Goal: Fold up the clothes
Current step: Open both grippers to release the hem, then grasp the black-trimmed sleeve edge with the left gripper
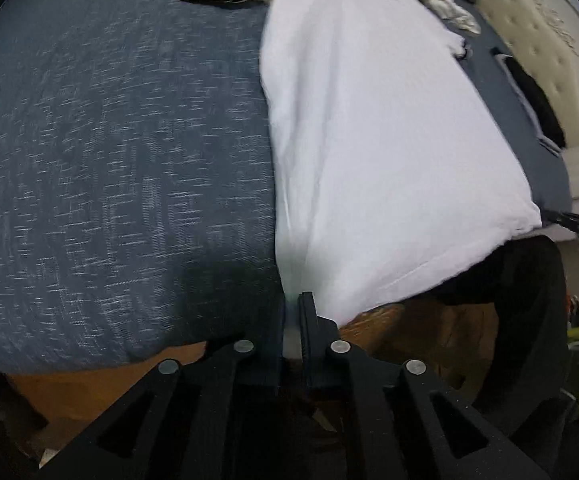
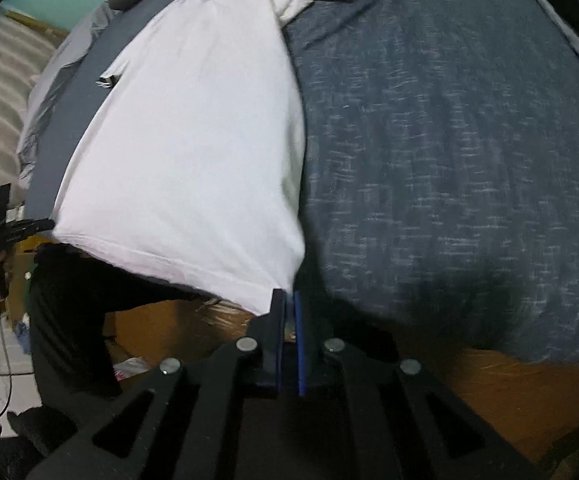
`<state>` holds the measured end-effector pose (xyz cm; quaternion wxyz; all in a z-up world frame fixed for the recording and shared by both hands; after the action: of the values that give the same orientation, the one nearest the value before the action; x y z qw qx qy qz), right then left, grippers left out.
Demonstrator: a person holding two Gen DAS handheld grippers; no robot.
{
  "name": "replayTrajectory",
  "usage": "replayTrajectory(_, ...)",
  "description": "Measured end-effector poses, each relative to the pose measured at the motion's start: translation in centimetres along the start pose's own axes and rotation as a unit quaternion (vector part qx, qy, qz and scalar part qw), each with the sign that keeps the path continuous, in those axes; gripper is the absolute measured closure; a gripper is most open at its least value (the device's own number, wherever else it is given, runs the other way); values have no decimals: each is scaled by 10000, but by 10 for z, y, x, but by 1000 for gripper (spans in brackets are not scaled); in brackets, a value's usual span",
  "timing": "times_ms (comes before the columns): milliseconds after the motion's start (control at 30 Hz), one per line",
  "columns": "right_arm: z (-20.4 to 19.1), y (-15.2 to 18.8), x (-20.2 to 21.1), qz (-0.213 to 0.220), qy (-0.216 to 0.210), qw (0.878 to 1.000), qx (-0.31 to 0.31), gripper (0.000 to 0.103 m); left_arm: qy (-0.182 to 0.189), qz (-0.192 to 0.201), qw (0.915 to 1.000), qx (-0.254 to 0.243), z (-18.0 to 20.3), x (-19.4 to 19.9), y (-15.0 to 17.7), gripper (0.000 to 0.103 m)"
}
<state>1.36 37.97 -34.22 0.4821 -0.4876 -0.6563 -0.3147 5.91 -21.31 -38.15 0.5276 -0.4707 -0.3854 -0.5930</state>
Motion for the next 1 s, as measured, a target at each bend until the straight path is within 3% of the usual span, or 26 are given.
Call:
replayTrajectory(67,2,-7,12,175,-15,9998,-38,92,-72,156,9999,23,-6,12,-9,79)
replayTrajectory(100,4,-14,21,346,-53,9993,-89,81,-109,259,9996,59,-10,19,-15,63)
replayTrajectory(133,6,-23,30,520,-91,9985,-159,72,-148,397,9990,143,-16,27,-24,56)
replayTrajectory(300,11,-82,61,1318,-366,9888,-590,64,154,970,9921,778,-41,41,-79,54)
replayTrajectory(400,8,-122,63,1536,-435,9844,-735,56,348,1228,9848,1178,-52,38,-113,52)
replayTrajectory(667,29,-229,45,1698,-663,9762,-1179,44,807,1778,9570,2144,-87,19,-198,52)
replayTrajectory(800,47,-261,29,1670,-821,9701,-1561,41,912,1918,9473,2399,-107,9,-229,50)
replayTrajectory(1000,71,-298,1,1616,-665,9674,-1835,38,896,2118,9329,2773,-139,-1,-260,48)
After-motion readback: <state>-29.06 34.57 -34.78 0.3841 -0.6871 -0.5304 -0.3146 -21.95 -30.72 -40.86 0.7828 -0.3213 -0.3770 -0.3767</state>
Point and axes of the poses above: each gripper's, at about its wrist camera, not at the fingertips, and x roughly against the way its jaws point, z to its right, y to its underside, the point moved 4 cm from there along -x, roughly the way its jaws point, and after that the axes turned 6 degrees about -z, right-handed, at the moved point
